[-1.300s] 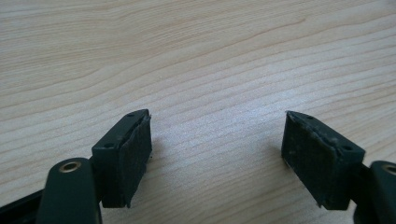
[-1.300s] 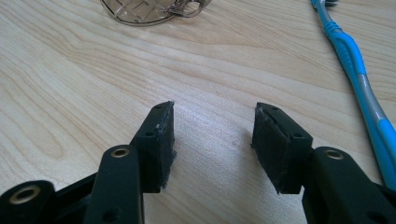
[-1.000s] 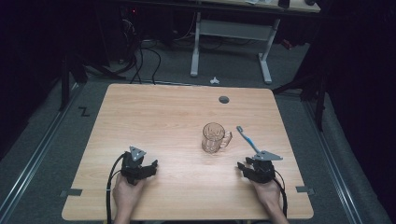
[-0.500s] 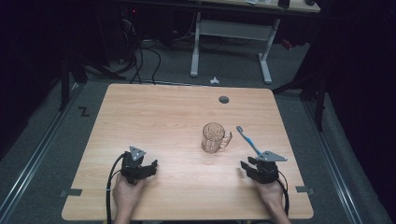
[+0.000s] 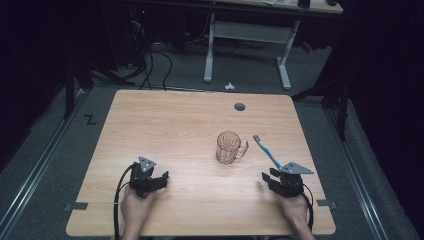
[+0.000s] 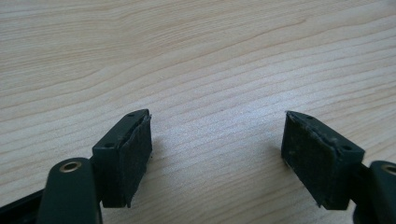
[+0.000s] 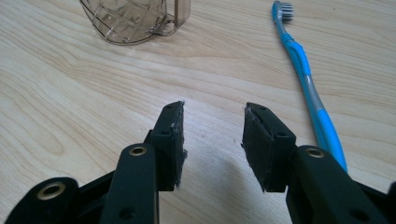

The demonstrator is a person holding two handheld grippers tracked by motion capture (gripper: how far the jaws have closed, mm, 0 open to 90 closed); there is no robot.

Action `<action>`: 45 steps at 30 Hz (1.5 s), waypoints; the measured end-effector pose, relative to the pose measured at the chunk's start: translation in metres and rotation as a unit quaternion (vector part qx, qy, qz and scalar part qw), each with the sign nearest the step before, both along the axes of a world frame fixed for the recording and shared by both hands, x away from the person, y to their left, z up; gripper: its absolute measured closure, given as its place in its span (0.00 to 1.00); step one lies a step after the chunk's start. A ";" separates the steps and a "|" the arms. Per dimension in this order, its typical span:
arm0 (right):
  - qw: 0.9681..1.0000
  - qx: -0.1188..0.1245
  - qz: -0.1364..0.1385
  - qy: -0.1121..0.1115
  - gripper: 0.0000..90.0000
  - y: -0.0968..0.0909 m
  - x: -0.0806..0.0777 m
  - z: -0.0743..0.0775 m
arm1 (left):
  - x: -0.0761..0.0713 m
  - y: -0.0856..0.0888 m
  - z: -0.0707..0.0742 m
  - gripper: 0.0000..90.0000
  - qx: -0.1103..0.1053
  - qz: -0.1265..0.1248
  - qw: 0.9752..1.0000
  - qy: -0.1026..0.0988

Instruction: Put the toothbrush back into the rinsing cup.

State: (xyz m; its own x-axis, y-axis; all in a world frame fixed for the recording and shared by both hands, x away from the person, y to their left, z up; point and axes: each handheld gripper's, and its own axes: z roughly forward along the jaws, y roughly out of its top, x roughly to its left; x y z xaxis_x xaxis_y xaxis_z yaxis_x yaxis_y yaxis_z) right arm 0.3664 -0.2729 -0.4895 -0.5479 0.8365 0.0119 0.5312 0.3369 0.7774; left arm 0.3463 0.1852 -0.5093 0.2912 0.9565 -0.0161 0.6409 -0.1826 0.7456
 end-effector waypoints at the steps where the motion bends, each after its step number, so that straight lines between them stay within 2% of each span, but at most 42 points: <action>1: 1.000 0.001 -0.001 0.000 0.65 -0.001 0.000 0.000 | 0.000 0.000 0.000 0.28 0.000 0.000 1.000 0.000; 6: 1.000 -0.004 -0.004 -0.002 0.62 -0.004 0.000 0.000 | 0.000 0.000 0.000 0.28 0.000 0.000 1.000 0.000; 8: 1.000 0.001 -0.005 -0.004 0.61 -0.006 0.001 0.001 | 0.000 0.000 0.000 0.28 0.000 0.000 1.000 0.000; 18: 1.000 0.005 -0.018 0.001 0.60 -0.015 0.002 0.003 | 0.000 0.000 0.000 0.28 0.000 0.000 1.000 0.000; 33: 0.999 0.005 -0.031 -0.007 0.59 -0.025 0.005 0.009 | 0.000 0.000 0.000 0.28 0.000 0.000 1.000 0.000; 45: 0.999 -0.004 -0.035 -0.013 0.59 -0.030 0.014 0.016 | 0.000 0.000 0.000 0.28 0.000 0.000 1.000 0.000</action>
